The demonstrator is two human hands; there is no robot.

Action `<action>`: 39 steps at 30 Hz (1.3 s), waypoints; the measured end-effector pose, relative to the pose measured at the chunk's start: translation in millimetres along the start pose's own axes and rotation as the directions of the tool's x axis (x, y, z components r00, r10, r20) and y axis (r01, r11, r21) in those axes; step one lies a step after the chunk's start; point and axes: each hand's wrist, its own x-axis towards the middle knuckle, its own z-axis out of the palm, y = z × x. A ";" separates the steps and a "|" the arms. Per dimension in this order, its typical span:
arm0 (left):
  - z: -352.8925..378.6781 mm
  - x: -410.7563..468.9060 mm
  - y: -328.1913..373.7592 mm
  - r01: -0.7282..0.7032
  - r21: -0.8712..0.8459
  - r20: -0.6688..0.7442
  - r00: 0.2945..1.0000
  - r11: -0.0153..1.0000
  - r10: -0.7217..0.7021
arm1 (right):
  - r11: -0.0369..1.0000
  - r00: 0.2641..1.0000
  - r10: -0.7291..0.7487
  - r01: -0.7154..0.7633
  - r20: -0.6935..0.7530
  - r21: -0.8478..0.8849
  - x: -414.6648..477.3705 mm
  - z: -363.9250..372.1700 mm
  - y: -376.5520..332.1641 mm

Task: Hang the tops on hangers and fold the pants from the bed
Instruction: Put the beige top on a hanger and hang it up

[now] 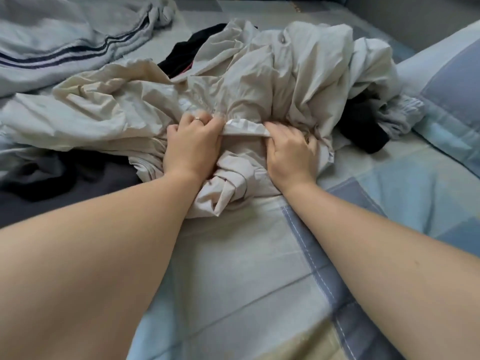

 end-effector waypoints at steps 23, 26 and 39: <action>-260.1 -463.5 96.9 0.259 0.116 0.781 0.572 0.959 -0.249 | 0.997 0.527 -0.037 0.080 0.849 -0.007 -413.8 -273.1 -102.2; -288.7 -498.7 110.5 0.249 0.196 0.854 0.432 0.949 -0.290 | 0.999 0.327 -0.026 0.049 0.945 0.011 -446.1 -301.8 -111.7; -267.0 -376.3 124.8 0.050 0.158 0.823 0.546 0.986 -0.159 | 0.985 0.329 0.016 -0.167 0.944 0.041 -317.0 -308.5 -64.5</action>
